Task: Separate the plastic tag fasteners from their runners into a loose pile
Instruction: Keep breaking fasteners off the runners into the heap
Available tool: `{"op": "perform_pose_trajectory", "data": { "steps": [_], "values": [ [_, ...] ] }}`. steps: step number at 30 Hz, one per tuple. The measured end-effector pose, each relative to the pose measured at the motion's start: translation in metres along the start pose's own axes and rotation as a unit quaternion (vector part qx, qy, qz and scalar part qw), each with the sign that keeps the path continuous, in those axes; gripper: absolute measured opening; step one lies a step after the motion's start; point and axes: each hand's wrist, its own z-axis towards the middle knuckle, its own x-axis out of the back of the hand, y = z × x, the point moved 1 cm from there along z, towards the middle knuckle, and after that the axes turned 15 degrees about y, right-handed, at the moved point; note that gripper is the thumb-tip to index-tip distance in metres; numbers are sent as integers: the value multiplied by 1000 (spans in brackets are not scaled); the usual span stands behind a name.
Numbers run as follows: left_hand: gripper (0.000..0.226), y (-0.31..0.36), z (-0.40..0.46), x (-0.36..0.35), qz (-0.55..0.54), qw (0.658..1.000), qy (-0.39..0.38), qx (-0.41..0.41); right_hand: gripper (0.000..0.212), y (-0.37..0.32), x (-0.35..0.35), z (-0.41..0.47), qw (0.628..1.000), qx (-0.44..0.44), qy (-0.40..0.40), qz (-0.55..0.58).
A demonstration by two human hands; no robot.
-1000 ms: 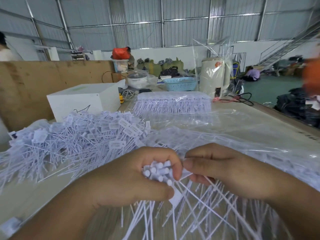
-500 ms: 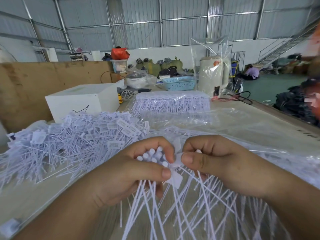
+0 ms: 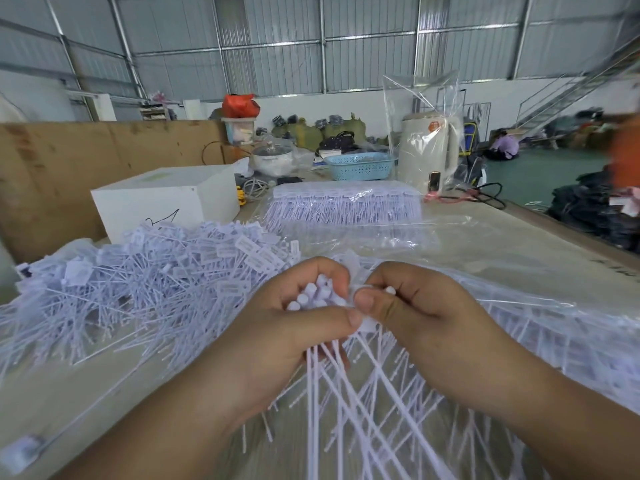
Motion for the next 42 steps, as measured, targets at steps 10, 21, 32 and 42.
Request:
{"op": "perform_pose_trajectory", "data": {
  "steps": [10,21,32,42],
  "values": [
    [26,-11,-7,-18,12,998,59,-13,31,-1,9,10,992,-3,127,20],
    [32,-15,2,-6,83,995,-19,-41,23,-3,-8,-7,999,20,-25,18],
    [26,-13,-3,-16,82,984,127,-96,34,-2,-19,-18,998,-1,18,57],
    [31,1,9,9,23,958,243,-149,61,-2,-20,-14,983,-69,-121,122]
  ]
}}
